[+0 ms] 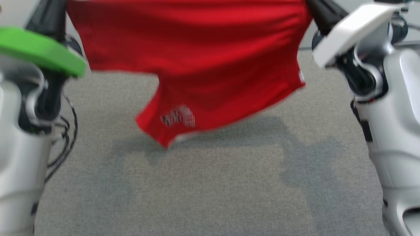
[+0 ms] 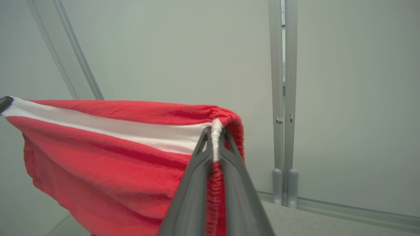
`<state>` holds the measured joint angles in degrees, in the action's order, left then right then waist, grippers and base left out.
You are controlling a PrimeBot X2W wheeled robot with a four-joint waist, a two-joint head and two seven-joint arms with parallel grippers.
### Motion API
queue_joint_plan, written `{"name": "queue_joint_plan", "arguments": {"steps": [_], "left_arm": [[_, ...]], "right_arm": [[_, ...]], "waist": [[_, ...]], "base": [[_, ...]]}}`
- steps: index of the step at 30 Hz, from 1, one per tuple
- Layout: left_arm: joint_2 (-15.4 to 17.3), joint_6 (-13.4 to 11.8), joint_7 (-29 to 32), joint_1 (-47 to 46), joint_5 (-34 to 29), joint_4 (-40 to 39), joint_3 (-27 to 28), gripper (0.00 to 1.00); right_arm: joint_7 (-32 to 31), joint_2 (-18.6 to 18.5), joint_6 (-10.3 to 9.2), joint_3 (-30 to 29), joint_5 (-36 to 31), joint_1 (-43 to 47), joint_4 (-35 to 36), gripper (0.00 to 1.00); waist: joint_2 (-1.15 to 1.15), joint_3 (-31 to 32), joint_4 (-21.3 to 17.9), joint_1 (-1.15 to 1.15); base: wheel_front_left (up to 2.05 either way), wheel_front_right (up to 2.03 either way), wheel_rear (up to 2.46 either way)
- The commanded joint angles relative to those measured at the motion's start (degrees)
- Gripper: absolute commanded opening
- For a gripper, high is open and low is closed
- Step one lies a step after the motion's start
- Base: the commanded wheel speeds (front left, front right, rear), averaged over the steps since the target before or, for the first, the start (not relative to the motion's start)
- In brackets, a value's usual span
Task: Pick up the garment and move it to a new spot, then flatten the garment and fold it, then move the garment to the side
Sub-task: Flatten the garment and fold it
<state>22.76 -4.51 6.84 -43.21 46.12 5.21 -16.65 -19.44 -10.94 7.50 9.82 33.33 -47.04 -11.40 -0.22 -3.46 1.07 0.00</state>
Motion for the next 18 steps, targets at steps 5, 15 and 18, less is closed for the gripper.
{"name": "queue_joint_plan", "arguments": {"steps": [5, 15, 18], "left_arm": [[-2.19, 1.99, -5.92, -13.08, -2.5, 10.42, 1.17, 0.0], [-8.34, 8.31, -16.75, -8.38, -1.59, 18.12, -1.68, 0.0], [-9.16, 9.07, -19.22, -1.14, -1.0, 16.86, -2.29, 0.0]], "right_arm": [[11.74, 0.07, -0.06, 1.63, -7.14, -12.32, -12.8, 0.0], [28.43, -2.87, -0.04, 14.65, -3.22, -12.24, -27.35, 0.0], [31.23, -5.09, -0.05, 19.02, 1.34, -7.31, -27.05, 0.0]], "waist": [[0.22, -6.41, 2.15, 0.0], [0.22, -11.12, 4.87, 0.0], [0.22, -11.57, 5.03, 0.0]], "base": [[0.0, 0.0, 0.0], [0.0, 0.0, 0.0], [0.0, 0.0, 0.0]]}}
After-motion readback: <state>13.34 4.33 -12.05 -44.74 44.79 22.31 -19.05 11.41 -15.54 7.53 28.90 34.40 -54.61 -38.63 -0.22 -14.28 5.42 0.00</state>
